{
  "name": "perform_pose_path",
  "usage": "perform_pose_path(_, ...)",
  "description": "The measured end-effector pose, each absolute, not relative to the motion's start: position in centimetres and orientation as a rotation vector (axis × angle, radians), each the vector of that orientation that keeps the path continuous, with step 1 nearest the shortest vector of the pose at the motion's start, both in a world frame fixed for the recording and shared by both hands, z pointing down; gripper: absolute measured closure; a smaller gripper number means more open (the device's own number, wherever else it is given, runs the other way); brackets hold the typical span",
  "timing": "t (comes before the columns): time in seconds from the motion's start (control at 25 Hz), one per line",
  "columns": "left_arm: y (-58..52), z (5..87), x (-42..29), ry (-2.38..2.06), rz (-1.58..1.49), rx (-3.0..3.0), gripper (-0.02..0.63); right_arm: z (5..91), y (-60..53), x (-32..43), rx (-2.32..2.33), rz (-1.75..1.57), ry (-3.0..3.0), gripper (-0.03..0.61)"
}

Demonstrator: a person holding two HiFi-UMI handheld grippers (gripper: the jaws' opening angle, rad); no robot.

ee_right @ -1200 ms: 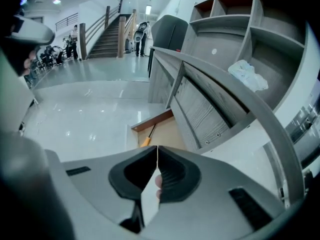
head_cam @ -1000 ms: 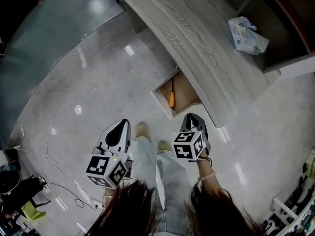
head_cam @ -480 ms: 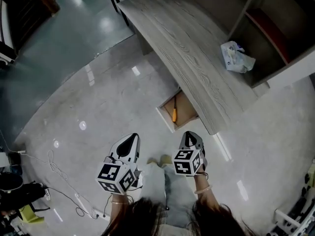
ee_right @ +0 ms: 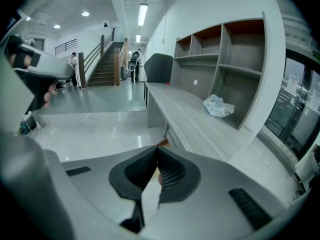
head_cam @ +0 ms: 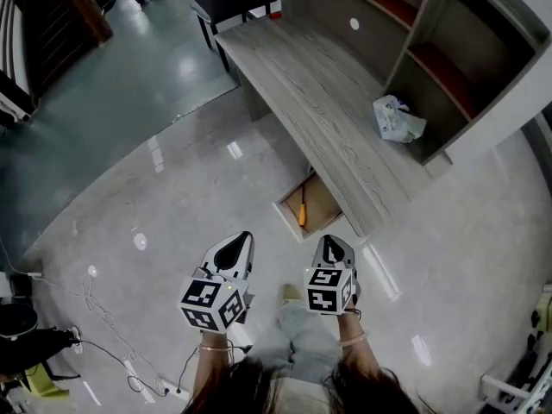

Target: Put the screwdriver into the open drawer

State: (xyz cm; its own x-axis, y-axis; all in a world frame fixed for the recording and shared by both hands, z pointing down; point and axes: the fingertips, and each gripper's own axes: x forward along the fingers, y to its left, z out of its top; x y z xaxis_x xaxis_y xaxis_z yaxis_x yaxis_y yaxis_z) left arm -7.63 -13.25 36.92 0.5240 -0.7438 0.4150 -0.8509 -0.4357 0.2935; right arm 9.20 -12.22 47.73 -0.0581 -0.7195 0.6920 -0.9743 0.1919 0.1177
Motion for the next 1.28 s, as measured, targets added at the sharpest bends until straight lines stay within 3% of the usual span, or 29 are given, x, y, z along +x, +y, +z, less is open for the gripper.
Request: perform_pose_path(1.28,1.1,22.6,-7.5,-1.190,0.124,2.621,0.597,31.4,0.6,5.3,1.783,0.340,-1.955,0.551)
